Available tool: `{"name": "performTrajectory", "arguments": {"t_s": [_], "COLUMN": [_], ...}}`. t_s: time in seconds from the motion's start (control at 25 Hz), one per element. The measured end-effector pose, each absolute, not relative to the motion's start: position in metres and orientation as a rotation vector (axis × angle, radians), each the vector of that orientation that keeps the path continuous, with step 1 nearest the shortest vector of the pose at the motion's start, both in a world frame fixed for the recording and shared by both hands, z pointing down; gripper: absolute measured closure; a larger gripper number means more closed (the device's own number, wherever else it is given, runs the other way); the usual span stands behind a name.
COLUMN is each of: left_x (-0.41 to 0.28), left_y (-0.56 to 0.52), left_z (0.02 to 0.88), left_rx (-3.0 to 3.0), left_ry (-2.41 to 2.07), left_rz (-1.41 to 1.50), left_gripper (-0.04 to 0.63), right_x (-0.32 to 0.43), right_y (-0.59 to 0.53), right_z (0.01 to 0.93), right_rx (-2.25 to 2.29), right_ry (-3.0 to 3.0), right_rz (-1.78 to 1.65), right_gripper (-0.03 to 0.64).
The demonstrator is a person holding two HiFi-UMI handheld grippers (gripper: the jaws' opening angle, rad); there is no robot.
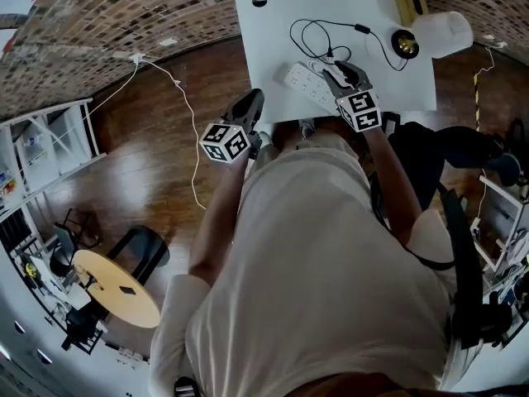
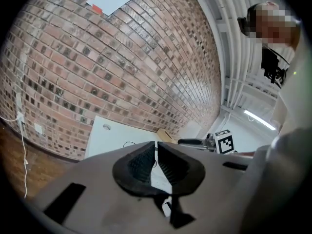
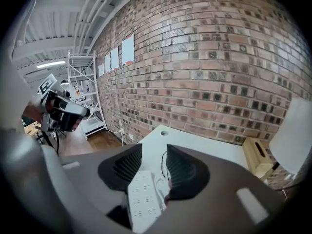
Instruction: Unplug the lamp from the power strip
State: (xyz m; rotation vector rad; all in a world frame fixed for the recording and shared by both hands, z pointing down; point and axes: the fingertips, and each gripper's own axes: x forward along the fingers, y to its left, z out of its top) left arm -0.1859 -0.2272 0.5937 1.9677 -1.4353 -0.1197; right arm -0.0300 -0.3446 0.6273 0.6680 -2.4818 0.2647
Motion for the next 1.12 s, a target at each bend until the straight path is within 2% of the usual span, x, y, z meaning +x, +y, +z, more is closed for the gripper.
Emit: {"name": "performTrajectory", "arguments": {"t_s": [0.52,1.12], "left_x": [-0.254,-0.259], "left_y": [-0.144,-0.071], "left_z": [0.571,0.589], "left_rx": [2.031,2.074], "left_ry": [-1.461,-1.411], "left_rz": [-0.109,-0.059], "left_gripper": [0.592,0.592], "right_x": [-0.108,-0.106], "right_y": [-0.229,-0.139], "right_z": [0.606,0.616], "right_rx": [0.633,0.68], "right_ry": [-2.462,-2.432], "right_rz": [0.149,0.173], "right_gripper": [0.468,0.473]}}
